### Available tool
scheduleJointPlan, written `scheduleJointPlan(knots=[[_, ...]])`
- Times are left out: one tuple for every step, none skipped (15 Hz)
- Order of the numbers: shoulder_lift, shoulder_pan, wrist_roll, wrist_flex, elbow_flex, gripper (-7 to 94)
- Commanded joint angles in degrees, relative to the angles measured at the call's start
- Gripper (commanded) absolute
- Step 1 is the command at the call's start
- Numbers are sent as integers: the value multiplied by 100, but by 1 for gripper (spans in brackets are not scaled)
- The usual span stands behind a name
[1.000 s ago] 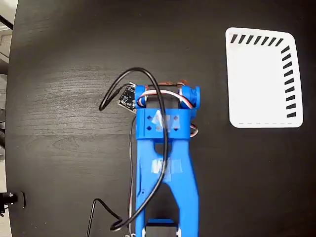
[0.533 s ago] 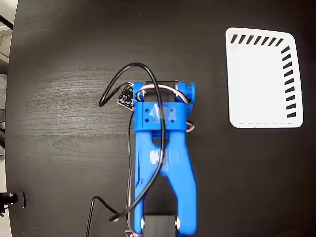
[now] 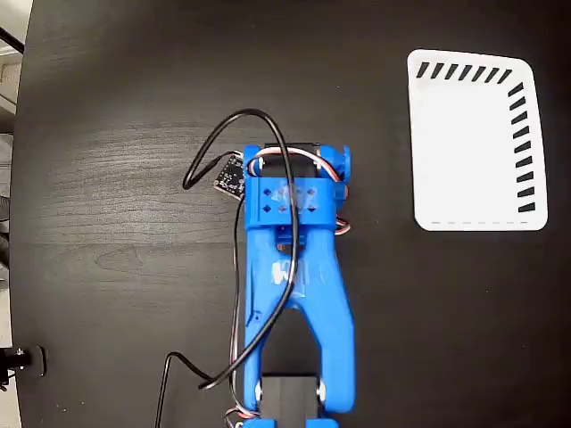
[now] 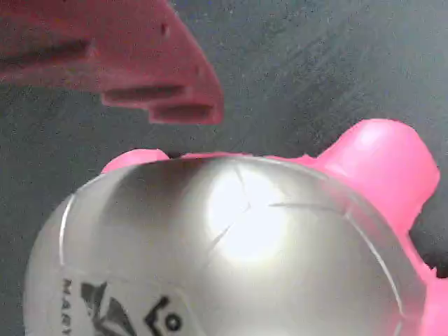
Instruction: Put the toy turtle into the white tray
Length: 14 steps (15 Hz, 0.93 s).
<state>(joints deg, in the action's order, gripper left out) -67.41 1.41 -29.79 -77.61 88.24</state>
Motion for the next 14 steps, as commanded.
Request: scheduleJointPlan(knots=[[-105, 44, -26, -123, -290, 56], [-70, 53, -18, -132, -325, 52], [-70, 62, -18, -132, -334, 46], [-70, 62, -35, -132, -334, 41], [-70, 70, -53, -123, -334, 32], [-70, 70, -62, -114, -334, 25], [-70, 70, -44, -114, -334, 20], [-79, 70, -44, -97, -316, 16], [-88, 79, -35, -79, -316, 9], [-123, 114, -62, -62, -308, 0], [-202, 132, -88, -62, -299, 0], [-299, 149, -70, -149, -299, 0], [-439, 185, 0, -334, -352, 0], [-633, 255, 44, -545, -457, 0]])
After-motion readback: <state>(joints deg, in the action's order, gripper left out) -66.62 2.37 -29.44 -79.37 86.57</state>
